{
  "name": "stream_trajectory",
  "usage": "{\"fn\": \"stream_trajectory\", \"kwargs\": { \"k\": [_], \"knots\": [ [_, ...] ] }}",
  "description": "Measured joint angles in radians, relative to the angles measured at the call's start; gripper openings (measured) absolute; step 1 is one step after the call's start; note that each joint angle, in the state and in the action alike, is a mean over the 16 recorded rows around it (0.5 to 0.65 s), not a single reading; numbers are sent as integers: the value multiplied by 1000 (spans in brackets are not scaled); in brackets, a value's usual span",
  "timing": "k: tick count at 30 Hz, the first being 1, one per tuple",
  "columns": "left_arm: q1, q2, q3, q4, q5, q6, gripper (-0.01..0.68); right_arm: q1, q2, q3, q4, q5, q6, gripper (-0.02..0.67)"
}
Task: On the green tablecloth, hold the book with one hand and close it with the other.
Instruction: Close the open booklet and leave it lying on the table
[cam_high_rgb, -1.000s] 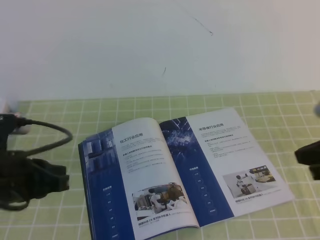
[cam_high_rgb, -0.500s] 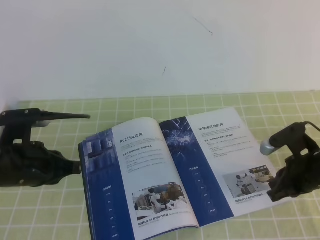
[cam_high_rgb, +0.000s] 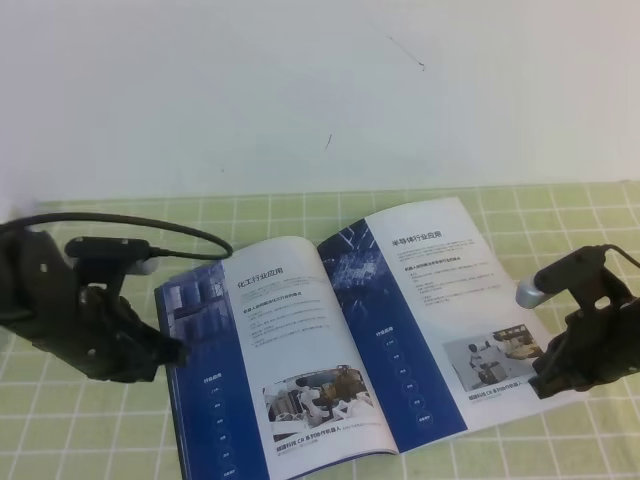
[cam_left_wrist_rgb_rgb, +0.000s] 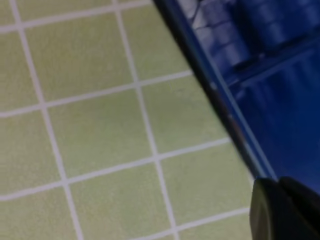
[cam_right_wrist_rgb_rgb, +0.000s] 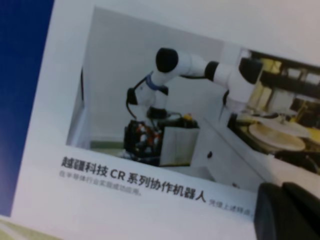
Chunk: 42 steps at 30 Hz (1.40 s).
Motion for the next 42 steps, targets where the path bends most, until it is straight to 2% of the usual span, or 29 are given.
{"fn": "stream_trajectory", "kwargs": {
  "k": [5,11,20,27,36,42],
  "knots": [
    [-55,86,-48,181,5,-181,-3,0,3,-3,0,8,0,-3],
    [-114,172,-107,302,15,-310,-3,0,5,-6,0,20,0,-3],
    [-196,252,-193,350,52,-365,-3,0,6,-10,6,33,0,-3],
    [-243,276,-246,430,142,-414,-3,0,6,-10,14,36,0,-3],
    [-262,284,-275,577,269,-496,-3,-1,9,-10,19,36,0,-3],
    [-263,287,-276,623,295,-528,-3,-1,11,-10,21,37,0,-3]
  ]
}}
